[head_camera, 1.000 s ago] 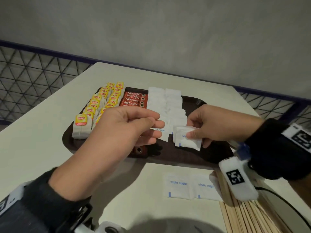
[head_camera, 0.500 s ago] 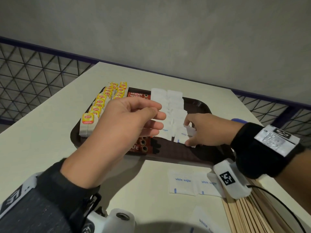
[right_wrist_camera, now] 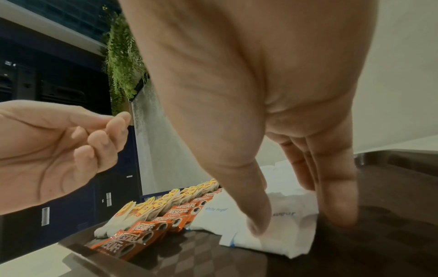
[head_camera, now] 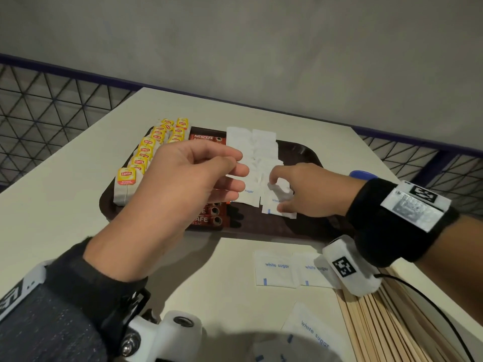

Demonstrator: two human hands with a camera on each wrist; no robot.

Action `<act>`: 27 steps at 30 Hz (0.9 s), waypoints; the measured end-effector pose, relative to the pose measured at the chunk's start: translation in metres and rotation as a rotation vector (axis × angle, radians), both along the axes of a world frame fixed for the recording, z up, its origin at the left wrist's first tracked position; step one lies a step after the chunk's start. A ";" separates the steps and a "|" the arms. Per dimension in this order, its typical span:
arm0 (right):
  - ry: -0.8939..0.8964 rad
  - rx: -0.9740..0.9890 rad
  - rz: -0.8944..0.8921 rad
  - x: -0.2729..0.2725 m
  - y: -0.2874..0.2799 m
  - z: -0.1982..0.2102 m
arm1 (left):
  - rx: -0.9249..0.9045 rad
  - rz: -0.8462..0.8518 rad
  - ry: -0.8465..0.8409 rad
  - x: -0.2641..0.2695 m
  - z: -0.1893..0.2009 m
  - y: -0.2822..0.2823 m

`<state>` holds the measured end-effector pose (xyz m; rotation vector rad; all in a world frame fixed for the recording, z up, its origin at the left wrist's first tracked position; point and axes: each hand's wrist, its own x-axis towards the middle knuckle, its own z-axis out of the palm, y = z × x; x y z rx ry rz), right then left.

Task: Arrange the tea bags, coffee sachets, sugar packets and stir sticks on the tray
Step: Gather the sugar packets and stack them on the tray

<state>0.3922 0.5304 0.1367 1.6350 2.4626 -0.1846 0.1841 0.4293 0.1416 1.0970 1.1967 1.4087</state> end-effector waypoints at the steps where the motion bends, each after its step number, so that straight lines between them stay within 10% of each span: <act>1: -0.001 0.002 0.005 0.000 0.001 -0.001 | 0.001 0.001 0.002 0.000 0.000 0.000; 10: 0.126 0.211 0.081 0.003 -0.020 0.018 | 0.026 -0.010 -0.010 0.000 0.000 0.001; 15: -0.012 -0.194 0.190 0.012 -0.073 0.041 | 0.033 -0.052 0.034 0.000 0.000 0.000; 20: -0.350 -0.148 0.207 0.026 -0.095 0.018 | -0.122 -0.501 0.565 0.002 -0.009 -0.009; 27: -0.174 -0.111 0.185 0.032 -0.104 0.007 | -0.250 -0.737 1.104 0.016 -0.026 -0.018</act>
